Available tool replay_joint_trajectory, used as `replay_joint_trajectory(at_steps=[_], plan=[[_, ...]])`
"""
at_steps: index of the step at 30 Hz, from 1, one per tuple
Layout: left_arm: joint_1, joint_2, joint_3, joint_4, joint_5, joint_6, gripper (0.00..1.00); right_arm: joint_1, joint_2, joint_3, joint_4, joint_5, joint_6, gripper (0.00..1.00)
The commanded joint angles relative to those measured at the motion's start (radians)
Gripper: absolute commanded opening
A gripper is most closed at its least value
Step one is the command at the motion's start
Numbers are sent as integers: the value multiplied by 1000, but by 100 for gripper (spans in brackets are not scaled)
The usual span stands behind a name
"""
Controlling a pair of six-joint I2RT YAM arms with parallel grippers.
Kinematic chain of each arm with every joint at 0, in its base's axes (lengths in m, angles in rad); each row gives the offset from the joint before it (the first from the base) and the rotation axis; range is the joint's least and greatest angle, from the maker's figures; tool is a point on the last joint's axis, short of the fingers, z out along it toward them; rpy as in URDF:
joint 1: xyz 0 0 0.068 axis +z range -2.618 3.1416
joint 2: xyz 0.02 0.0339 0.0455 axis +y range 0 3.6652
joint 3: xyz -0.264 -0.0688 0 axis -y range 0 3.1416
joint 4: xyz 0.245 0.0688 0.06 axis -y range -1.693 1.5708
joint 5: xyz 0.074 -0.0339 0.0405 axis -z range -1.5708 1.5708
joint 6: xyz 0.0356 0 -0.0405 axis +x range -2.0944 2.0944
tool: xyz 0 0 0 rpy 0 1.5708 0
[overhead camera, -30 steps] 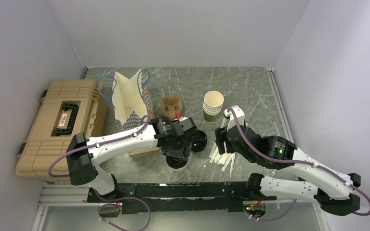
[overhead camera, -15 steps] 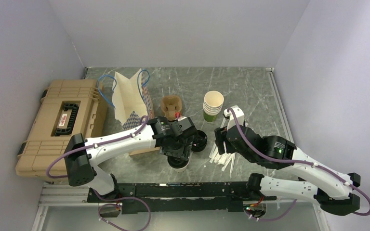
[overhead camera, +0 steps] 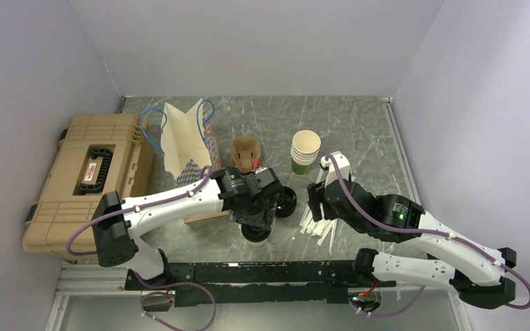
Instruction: Pack the takeout coffee
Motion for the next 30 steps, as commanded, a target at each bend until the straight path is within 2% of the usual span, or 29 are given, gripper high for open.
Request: replay_joint_trajectory(at_steps=[1, 17, 25, 30], plan=[[1, -8, -11, 8, 8, 4, 32, -2, -8, 8, 7, -8, 7, 68], [0, 25, -20, 11, 7, 10, 32, -2, -16, 6, 17, -41, 8, 68], [-5, 58, -19, 6, 6, 12, 31, -2, -29, -26, 80, -189, -10, 67], [-10, 68, -26, 4, -3, 7, 31, -1, -35, -98, 155, -281, 28, 60]])
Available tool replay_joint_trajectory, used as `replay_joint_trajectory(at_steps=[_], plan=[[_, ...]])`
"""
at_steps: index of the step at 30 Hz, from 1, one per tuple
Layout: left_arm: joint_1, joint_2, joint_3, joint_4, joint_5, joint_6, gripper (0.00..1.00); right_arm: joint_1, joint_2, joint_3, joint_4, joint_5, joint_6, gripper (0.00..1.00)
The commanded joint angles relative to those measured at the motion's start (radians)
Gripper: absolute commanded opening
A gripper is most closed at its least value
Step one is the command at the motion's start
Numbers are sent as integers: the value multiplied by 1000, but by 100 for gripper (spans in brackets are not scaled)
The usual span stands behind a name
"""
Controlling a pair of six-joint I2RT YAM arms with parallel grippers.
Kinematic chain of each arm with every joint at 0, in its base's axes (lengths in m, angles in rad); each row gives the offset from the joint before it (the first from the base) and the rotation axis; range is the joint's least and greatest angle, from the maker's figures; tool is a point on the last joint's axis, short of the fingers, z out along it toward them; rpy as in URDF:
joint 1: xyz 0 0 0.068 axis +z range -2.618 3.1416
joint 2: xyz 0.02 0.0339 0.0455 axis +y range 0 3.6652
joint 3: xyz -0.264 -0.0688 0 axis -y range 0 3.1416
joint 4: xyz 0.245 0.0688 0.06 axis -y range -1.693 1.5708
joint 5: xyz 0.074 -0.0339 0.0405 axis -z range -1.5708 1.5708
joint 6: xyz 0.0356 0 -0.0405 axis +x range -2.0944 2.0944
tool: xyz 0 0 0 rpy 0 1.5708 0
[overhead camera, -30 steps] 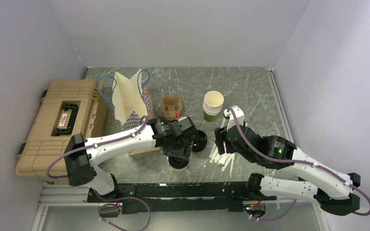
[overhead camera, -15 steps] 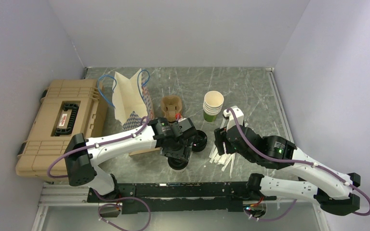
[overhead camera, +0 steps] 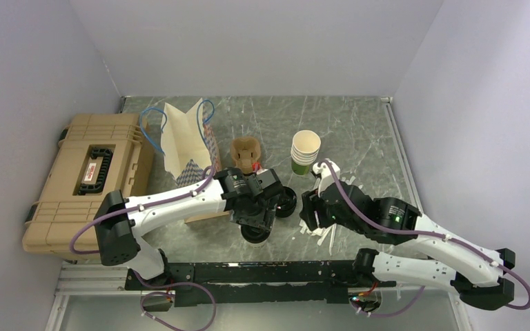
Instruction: Pack the takeout coffee
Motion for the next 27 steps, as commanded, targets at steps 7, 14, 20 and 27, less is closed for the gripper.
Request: replay_joint_trajectory(at_steps=[7, 14, 20, 27], plan=[[-21, 62, -25, -9, -27, -2, 31, 0, -21, -157, 220, -179, 126, 46], [-28, 71, -34, -2, -34, -10, 30, 0, -20, -189, 278, -215, 161, 36], [-34, 89, -33, -7, -38, -10, 29, 0, -29, -190, 282, -201, 171, 36], [-38, 84, -12, -16, -41, -8, 32, 0, -35, -186, 270, -184, 171, 39]])
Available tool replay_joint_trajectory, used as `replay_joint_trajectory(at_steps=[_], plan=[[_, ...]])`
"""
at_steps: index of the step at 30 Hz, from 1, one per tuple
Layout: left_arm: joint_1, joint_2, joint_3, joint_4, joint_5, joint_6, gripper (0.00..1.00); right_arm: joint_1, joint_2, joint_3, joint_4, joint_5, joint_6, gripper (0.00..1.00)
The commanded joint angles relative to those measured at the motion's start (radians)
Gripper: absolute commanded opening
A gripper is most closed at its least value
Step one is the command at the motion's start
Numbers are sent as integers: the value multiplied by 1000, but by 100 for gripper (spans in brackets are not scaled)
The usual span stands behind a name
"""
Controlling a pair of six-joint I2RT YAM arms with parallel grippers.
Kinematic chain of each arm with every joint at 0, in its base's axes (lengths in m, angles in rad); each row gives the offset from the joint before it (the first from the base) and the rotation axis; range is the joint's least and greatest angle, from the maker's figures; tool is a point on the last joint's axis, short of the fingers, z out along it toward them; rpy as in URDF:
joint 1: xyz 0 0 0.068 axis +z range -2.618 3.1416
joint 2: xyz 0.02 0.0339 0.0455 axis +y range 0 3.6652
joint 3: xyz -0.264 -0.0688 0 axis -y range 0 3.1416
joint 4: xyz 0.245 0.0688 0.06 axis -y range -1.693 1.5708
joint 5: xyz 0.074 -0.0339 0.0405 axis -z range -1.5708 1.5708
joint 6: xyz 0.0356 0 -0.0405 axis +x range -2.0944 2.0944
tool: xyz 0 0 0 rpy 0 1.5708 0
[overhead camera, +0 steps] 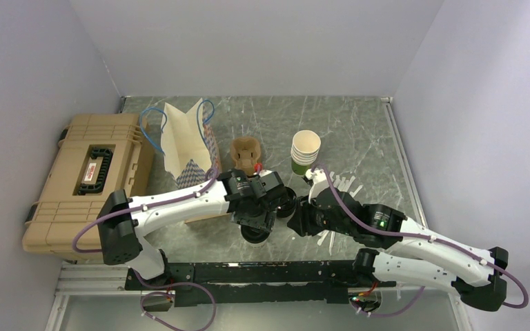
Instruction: Pack the takeout coffee
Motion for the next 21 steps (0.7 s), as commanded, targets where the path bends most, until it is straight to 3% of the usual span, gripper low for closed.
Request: replay_joint_trajectory(at_steps=[1, 21], plan=[[-16, 61, -20, -6, -6, -4, 33, 0, -15, 9, 30, 17, 11, 40], [-16, 48, 37, -47, -26, 8, 48, 0, -17, 10, 25, 25, 11, 45]])
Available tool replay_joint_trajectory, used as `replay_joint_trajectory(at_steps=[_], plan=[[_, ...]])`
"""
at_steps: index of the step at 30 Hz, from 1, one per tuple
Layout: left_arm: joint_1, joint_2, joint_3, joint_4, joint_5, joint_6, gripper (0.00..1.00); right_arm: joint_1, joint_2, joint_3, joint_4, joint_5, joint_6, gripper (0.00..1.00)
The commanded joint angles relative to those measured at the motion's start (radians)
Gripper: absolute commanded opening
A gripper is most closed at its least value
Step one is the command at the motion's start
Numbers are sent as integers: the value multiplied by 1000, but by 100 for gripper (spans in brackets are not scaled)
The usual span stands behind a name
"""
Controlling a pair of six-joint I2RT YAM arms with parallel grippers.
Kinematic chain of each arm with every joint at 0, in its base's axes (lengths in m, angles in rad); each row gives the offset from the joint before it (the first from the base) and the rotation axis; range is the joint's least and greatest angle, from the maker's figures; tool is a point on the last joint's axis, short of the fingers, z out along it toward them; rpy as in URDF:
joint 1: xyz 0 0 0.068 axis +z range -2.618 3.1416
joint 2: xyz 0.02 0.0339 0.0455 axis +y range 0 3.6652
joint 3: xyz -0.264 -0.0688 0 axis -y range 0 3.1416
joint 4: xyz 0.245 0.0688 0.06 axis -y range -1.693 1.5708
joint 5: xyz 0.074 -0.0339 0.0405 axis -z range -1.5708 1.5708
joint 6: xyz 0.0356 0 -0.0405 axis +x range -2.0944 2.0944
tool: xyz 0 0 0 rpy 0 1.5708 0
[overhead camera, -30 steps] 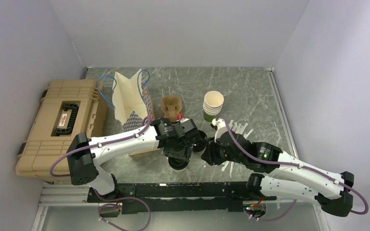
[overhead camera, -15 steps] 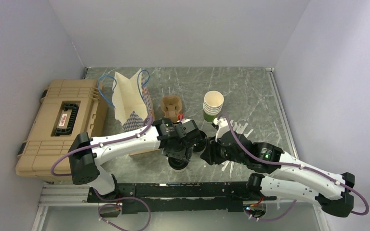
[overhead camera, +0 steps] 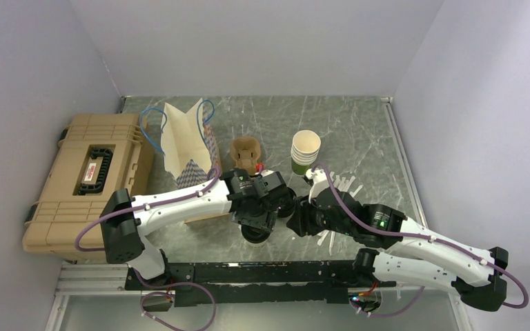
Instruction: Pack the takeout coffee
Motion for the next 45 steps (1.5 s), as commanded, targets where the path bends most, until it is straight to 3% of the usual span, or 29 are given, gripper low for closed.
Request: replay_joint_trajectory(at_steps=[1, 30, 33, 41, 43, 45], plan=[[-11, 29, 11, -29, -20, 5, 49, 0, -15, 11, 25, 20, 9, 45], [-12, 34, 59, -60, -44, 14, 71, 0, -22, 15, 14, 27, 9, 45], [-11, 32, 58, -56, -42, 14, 78, 0, -22, 15, 13, 27, 9, 45], [-11, 21, 54, -52, -43, 13, 82, 0, -19, 16, 14, 27, 9, 45], [-11, 16, 61, -54, -44, 15, 98, 0, -17, 18, 14, 27, 9, 45], [-12, 11, 68, -54, -48, 18, 99, 0, -14, 21, 14, 27, 7, 45]])
